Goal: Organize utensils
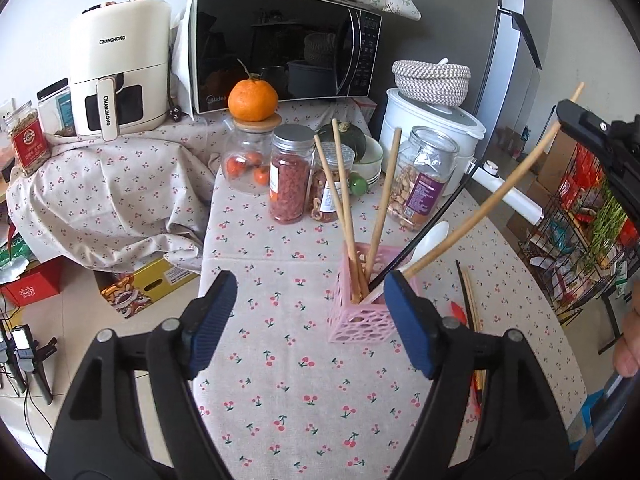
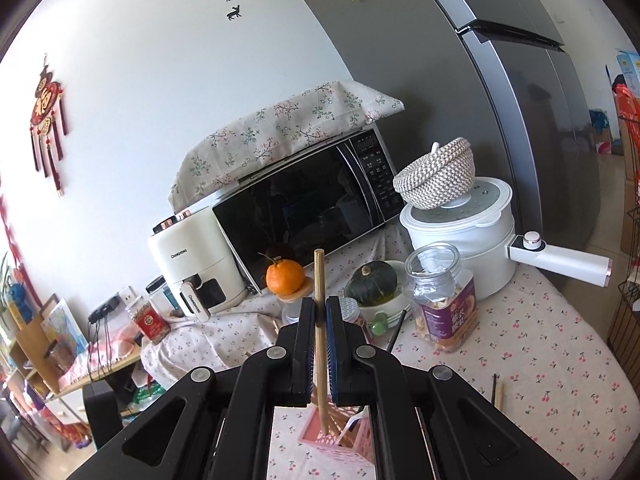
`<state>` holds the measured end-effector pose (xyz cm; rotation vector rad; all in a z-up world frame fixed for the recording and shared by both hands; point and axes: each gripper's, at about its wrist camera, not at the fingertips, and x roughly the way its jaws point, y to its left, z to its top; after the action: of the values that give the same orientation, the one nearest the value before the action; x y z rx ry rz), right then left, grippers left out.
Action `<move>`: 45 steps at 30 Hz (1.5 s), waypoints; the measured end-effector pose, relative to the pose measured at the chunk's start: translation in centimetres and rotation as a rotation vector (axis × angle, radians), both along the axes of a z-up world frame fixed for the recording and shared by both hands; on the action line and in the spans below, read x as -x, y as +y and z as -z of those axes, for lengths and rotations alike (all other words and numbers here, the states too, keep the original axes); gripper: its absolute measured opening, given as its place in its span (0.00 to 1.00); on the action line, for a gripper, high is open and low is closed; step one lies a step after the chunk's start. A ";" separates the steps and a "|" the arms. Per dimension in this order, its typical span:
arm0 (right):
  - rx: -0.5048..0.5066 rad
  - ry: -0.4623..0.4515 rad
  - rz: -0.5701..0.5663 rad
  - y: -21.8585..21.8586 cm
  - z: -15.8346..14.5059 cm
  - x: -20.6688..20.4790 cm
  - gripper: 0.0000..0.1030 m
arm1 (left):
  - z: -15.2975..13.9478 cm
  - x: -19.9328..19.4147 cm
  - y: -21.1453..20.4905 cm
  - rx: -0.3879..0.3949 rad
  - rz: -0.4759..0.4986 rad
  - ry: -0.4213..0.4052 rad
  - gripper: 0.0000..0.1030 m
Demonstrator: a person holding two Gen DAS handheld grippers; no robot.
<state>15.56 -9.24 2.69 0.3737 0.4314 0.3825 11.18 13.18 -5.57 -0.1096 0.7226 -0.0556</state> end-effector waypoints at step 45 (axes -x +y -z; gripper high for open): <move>0.421 0.116 0.194 -7.0 3.0 3.4 1.00 | 1.1 1.6 -7.9 -0.052 0.141 0.058 0.84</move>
<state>12.20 -16.25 -0.32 0.0261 0.5695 0.0753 9.61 5.27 -6.70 -0.0103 0.7887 -0.1690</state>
